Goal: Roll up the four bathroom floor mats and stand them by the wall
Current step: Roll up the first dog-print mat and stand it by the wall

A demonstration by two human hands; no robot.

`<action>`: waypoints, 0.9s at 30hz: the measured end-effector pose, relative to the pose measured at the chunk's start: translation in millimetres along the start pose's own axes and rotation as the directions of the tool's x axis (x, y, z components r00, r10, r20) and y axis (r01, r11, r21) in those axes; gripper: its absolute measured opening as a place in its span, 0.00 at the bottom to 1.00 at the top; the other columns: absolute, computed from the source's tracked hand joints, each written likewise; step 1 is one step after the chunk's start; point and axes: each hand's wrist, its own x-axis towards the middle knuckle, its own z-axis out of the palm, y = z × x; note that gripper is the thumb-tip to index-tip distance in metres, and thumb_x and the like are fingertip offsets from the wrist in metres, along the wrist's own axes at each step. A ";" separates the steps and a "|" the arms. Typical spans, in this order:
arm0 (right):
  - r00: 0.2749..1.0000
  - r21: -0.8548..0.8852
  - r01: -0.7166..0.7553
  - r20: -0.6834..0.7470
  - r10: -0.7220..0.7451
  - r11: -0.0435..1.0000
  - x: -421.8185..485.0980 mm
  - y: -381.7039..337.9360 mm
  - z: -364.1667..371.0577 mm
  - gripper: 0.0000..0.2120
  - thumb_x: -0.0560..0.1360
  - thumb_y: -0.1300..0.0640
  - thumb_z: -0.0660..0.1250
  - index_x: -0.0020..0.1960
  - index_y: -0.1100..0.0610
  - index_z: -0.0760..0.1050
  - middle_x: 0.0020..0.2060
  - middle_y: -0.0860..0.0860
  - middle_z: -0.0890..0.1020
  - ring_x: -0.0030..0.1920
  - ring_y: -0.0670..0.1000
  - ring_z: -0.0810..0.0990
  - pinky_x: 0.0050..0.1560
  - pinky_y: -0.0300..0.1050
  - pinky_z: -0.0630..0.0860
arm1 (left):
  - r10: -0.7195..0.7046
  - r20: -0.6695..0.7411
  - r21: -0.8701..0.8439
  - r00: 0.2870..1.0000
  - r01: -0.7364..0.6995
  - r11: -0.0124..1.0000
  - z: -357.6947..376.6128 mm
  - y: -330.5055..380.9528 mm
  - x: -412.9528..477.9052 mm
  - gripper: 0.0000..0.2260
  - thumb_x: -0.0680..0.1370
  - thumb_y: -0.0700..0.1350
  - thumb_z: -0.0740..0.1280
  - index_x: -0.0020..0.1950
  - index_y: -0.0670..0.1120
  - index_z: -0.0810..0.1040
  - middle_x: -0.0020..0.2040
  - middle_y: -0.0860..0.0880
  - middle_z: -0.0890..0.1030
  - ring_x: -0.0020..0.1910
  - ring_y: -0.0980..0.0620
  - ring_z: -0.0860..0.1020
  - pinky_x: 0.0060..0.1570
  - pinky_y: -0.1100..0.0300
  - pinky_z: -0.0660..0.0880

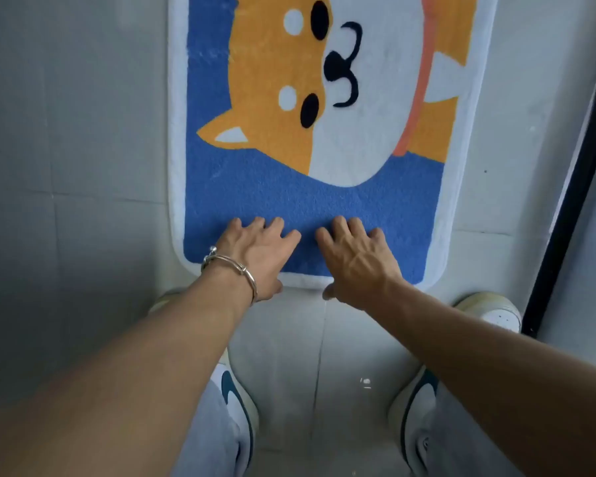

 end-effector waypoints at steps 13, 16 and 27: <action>0.990 0.027 0.117 0.070 -0.119 0.993 5.1 21.3 -28.4 0.14 0.78 0.52 0.62 0.62 0.55 0.68 0.58 0.52 0.73 0.57 0.54 0.73 0.51 0.48 0.69 | -0.019 0.142 -0.047 0.990 0.026 0.999 -25.7 -5.2 13.2 0.28 0.70 0.57 0.72 0.63 0.49 0.65 0.60 0.48 0.70 0.59 0.46 0.71 0.52 0.50 0.70; 0.991 -0.011 0.064 0.122 -0.062 0.998 -2.8 12.7 -8.1 0.24 0.75 0.50 0.67 0.65 0.56 0.63 0.61 0.53 0.68 0.61 0.56 0.69 0.56 0.51 0.67 | -0.016 0.183 -0.043 0.983 0.024 0.999 -20.6 -7.0 12.5 0.27 0.71 0.55 0.72 0.63 0.48 0.65 0.61 0.47 0.70 0.59 0.46 0.71 0.52 0.50 0.70; 0.983 -0.126 0.182 0.024 -0.180 0.975 -7.0 6.8 4.6 0.15 0.52 0.55 0.80 0.36 0.56 0.80 0.34 0.53 0.77 0.34 0.54 0.76 0.35 0.50 0.74 | 0.020 0.167 -0.086 0.986 -0.006 0.996 -24.1 -11.1 17.1 0.26 0.71 0.56 0.72 0.62 0.48 0.65 0.58 0.48 0.70 0.56 0.46 0.74 0.48 0.53 0.70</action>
